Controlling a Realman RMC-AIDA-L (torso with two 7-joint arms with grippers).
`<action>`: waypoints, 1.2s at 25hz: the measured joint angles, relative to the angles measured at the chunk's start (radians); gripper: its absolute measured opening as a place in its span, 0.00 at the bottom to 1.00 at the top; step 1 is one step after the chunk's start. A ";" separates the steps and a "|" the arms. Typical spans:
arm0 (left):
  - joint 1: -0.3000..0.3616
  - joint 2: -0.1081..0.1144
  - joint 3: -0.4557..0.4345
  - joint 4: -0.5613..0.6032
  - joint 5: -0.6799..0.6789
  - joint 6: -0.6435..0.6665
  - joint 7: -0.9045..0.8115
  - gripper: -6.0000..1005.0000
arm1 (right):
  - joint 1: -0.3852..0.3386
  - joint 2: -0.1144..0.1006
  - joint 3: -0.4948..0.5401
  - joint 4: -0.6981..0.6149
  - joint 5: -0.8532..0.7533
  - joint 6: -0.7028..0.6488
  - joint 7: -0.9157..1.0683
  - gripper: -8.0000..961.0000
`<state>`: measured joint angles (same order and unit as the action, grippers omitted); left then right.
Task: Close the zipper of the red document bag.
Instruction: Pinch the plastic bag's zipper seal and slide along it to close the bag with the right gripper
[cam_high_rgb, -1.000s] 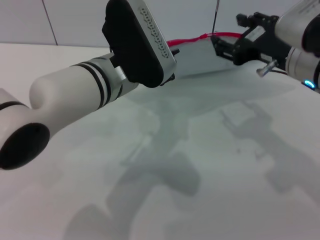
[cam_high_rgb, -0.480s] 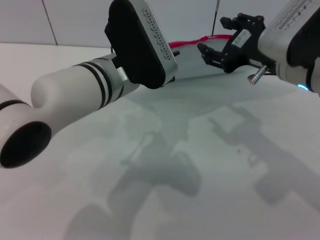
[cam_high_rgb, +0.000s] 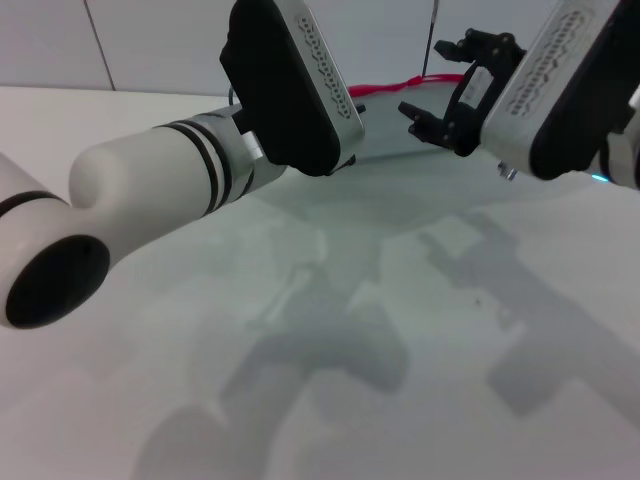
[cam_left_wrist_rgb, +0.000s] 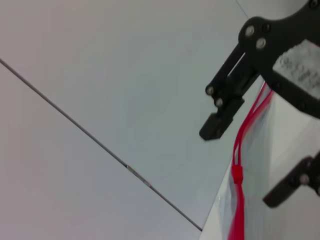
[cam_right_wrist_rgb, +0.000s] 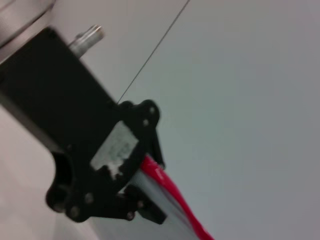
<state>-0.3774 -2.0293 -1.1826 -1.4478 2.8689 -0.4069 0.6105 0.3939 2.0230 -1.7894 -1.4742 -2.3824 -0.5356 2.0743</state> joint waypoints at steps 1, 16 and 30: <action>-0.001 0.000 0.000 0.000 -0.001 -0.001 0.000 0.06 | 0.004 0.000 -0.007 0.001 -0.019 0.000 0.002 0.73; -0.001 0.000 0.008 -0.002 0.000 -0.003 0.000 0.06 | 0.013 0.002 -0.101 -0.019 -0.188 0.008 -0.001 0.73; -0.002 0.000 0.010 0.000 0.000 -0.003 0.000 0.06 | 0.015 0.005 -0.119 -0.029 -0.262 0.021 0.012 0.65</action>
<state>-0.3792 -2.0294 -1.1731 -1.4481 2.8686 -0.4096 0.6105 0.4086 2.0279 -1.9086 -1.5032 -2.6449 -0.5148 2.0865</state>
